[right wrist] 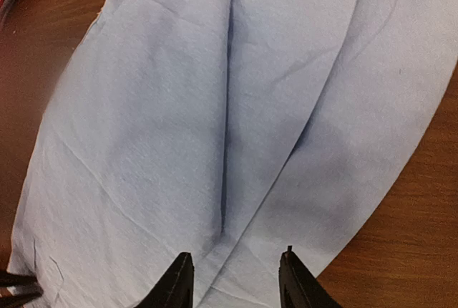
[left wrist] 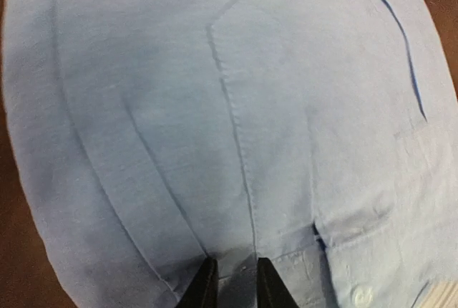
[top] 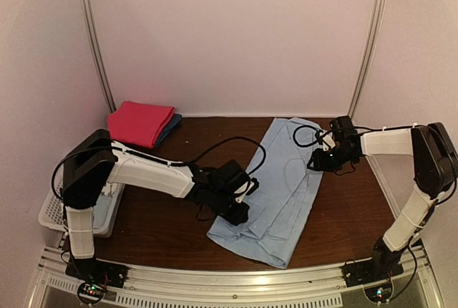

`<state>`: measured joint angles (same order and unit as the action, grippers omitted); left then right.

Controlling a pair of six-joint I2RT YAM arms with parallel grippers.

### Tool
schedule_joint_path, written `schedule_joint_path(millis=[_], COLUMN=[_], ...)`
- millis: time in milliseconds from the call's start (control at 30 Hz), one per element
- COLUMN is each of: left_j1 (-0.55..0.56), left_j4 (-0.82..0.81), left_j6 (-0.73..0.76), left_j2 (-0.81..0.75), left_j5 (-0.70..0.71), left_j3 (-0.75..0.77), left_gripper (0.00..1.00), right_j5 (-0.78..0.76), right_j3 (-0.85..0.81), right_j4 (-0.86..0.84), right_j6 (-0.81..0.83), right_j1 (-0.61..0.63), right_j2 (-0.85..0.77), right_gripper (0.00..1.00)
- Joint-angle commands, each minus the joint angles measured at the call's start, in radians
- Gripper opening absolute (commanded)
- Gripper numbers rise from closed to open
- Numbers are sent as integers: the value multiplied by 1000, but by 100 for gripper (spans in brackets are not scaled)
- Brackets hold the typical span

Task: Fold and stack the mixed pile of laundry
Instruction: Rotate the rectangle-folded shirt at the center of the board.

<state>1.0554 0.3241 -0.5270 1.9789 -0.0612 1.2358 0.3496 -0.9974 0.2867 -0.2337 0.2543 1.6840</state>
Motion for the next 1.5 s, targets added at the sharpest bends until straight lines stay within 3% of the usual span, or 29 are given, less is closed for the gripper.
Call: schedule_joint_path(millis=[0,233,633,833,1000,1100,1233,1467], left_j1=[67,-1,-287,-356,-351,-308,-220,-217], left_j4=[48,16,-123,-155,-255,-296,-205,-131], left_j6=[-15,59,-71,-32,-2,57,106,83], left_j2=[60,-112,-389,-384,-269,-178,-31,86], left_j5=[-169,-164,-75,-77,-176,-211,-174,-63], left_j3=[97,31,-247,-273,-214,-123,50,105], left_gripper=[22,27,31,35,36,35,33,28], right_j5=[4,-22,-74,-68,-70,7,79,101], right_j3=[45,-86,-354,-484,-454,-399,-326,-179], right_j4=[-68,-26,48,62,51,19,-9,23], right_j6=[-36,56,96,21,11,12,-4,2], right_j1=[-30,-22,192,243,240,237,235,214], right_j2=[-31,141,455,540,482,393,192,44], right_gripper=[41,40,36,35,38,41,47,46])
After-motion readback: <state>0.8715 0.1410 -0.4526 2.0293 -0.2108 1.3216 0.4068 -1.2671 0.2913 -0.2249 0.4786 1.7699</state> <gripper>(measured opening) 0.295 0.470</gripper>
